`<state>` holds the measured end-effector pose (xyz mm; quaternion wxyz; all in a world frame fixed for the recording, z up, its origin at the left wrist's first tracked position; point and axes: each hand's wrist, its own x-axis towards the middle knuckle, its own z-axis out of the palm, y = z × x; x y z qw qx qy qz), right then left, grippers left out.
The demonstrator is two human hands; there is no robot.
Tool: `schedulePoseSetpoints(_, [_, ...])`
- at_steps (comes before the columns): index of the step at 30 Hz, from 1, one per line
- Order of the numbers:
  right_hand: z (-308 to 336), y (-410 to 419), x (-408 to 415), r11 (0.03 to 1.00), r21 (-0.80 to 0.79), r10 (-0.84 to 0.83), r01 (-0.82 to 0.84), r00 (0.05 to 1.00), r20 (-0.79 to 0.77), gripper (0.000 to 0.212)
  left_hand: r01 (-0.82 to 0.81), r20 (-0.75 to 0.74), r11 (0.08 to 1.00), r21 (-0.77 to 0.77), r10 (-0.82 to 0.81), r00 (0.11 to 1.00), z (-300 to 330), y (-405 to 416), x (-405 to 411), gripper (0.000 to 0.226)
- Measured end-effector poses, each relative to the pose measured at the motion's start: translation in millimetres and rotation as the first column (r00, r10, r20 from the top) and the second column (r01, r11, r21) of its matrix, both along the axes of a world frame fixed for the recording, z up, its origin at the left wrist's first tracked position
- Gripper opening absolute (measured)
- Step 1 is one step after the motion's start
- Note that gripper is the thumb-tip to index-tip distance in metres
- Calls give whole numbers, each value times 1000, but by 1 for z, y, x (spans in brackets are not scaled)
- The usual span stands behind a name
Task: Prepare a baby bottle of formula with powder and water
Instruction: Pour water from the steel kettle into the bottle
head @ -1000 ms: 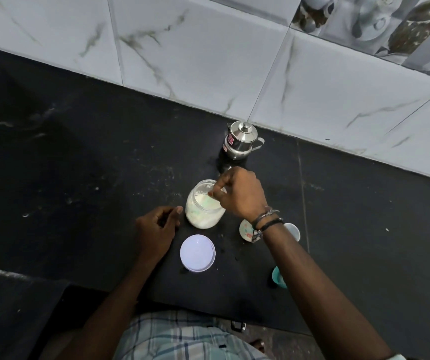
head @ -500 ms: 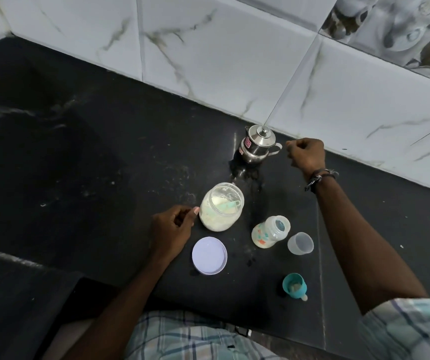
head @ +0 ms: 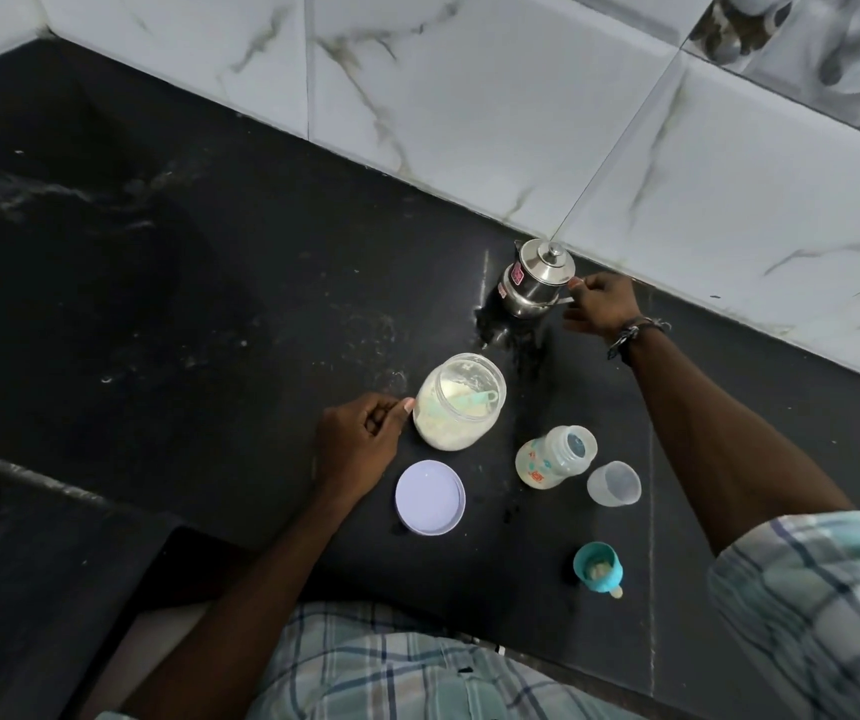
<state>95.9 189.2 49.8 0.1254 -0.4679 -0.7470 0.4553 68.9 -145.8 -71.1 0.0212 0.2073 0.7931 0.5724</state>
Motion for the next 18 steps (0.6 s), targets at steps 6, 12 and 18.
schedulePoseSetpoints(6, [-5,-8,3,986,-161,-57,32,986,-154,31,-37,46,999,-8,37,998,1,3,0,24])
schedulePoseSetpoints(12, [-8,-22,9,975,-211,-115,66,966,-231,32,-50,71,998,-34,53,996,4,3,1,36])
schedulePoseSetpoints(18, [8,-40,23,976,-207,-124,64,948,-293,25,-33,56,997,-75,38,998,11,1,3,25])
